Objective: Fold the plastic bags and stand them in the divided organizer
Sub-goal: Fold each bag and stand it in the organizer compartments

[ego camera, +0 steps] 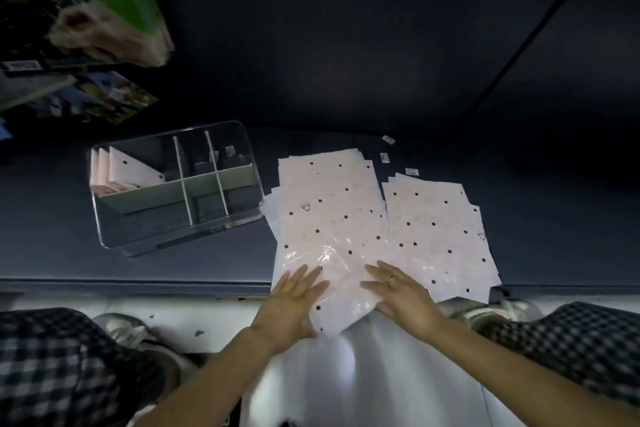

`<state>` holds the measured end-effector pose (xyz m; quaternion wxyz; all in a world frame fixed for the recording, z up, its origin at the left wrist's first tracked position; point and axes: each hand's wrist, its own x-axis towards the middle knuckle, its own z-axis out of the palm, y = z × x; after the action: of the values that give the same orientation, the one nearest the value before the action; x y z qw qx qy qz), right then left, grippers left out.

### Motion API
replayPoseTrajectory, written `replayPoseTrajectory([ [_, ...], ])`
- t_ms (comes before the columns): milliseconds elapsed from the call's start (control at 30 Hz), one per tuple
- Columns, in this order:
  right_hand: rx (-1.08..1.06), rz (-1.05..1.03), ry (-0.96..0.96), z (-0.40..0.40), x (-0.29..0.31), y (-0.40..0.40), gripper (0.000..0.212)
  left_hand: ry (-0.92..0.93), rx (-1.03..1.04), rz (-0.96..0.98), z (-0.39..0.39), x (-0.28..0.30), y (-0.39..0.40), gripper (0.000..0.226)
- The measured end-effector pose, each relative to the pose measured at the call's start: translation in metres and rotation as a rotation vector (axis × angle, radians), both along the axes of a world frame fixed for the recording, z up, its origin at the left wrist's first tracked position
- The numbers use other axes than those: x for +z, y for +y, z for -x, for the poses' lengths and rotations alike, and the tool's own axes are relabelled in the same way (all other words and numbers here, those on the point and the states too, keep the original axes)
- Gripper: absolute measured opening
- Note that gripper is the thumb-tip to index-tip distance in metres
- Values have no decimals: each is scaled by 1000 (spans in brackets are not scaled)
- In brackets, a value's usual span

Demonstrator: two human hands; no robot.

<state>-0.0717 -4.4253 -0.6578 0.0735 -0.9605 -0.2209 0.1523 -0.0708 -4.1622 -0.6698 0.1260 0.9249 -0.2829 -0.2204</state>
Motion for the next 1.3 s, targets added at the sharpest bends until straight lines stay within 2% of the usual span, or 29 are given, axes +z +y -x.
replayPoseTrajectory([
  [100,63,-43,-150,-2,9,6,34,10,7,43,-4,-2,-1,89],
  [167,52,-20,-39,-6,16,9,31,44,-9,68,-6,-3,2,93],
  [267,50,28,281,-14,29,9,36,113,-29,119,-11,1,9,90],
  [367,92,-71,457,-25,56,15,31,315,64,235,-22,14,15,81],
  [467,75,-175,547,-40,78,20,41,624,157,278,-35,29,25,92],
  [567,71,-187,533,-66,97,26,44,716,258,348,-45,39,33,98],
  [667,55,-129,402,-102,105,32,38,627,427,611,-50,43,32,78],
  [733,17,-82,308,-128,106,37,33,548,585,715,-51,43,27,78],
  [867,-43,-3,182,-169,93,52,33,79,760,632,-47,36,11,86],
  [933,-42,52,166,-181,80,62,30,-129,714,536,-41,33,2,81],
  [1000,-45,98,171,-190,66,71,22,-223,563,428,-34,26,-5,76],
  [1100,-39,158,173,-197,46,81,22,-236,333,240,-26,12,-9,73],
  [1300,-111,170,171,-203,22,85,30,-180,149,46,-16,-12,-4,78],
])
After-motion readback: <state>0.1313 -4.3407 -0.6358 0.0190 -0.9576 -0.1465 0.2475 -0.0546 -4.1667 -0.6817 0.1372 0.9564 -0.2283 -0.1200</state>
